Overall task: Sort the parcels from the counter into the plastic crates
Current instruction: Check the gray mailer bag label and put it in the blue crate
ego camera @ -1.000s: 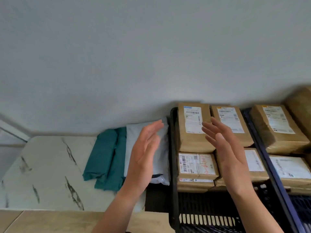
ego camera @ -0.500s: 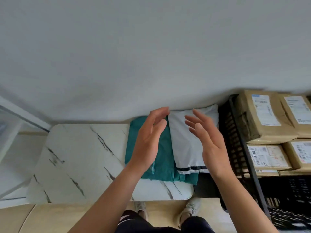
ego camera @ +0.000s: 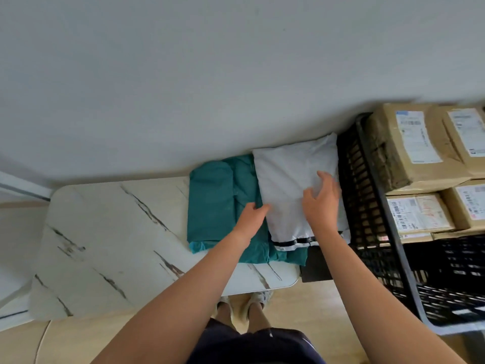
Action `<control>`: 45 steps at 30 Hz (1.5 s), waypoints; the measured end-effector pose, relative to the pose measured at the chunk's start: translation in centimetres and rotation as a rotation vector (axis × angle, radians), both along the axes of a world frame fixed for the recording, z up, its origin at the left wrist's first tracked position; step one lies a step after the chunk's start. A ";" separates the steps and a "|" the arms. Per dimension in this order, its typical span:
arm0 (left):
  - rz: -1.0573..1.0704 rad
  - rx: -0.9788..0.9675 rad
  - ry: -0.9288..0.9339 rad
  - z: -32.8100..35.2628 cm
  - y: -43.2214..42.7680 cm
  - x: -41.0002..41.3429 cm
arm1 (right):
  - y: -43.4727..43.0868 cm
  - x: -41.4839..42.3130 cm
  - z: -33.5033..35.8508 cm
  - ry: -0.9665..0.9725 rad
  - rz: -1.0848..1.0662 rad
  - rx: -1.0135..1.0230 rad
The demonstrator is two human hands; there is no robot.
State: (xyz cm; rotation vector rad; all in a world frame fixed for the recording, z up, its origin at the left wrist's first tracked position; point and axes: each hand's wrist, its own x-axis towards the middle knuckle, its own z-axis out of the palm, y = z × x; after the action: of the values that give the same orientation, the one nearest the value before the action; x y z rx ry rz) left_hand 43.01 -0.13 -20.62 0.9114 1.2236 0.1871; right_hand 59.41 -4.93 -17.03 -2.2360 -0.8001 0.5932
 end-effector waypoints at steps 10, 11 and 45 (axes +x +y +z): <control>0.212 -0.014 -0.198 -0.8 0.8 3.7 | -1.1 4.3 -1.3 0.336 -0.278 -0.108; 0.212 0.006 -0.213 0.0 0.8 3.6 | -1.2 4.6 -1.0 0.367 -0.278 -0.081; 0.208 0.841 -0.616 40.5 5.8 -1.1 | 0.9 3.0 37.3 0.370 0.155 0.925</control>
State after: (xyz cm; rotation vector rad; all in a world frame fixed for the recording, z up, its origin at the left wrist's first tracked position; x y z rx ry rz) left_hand 41.96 5.67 19.85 1.3025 0.6298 1.1249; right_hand 62.40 -4.03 20.32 -1.1914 -0.8270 0.5332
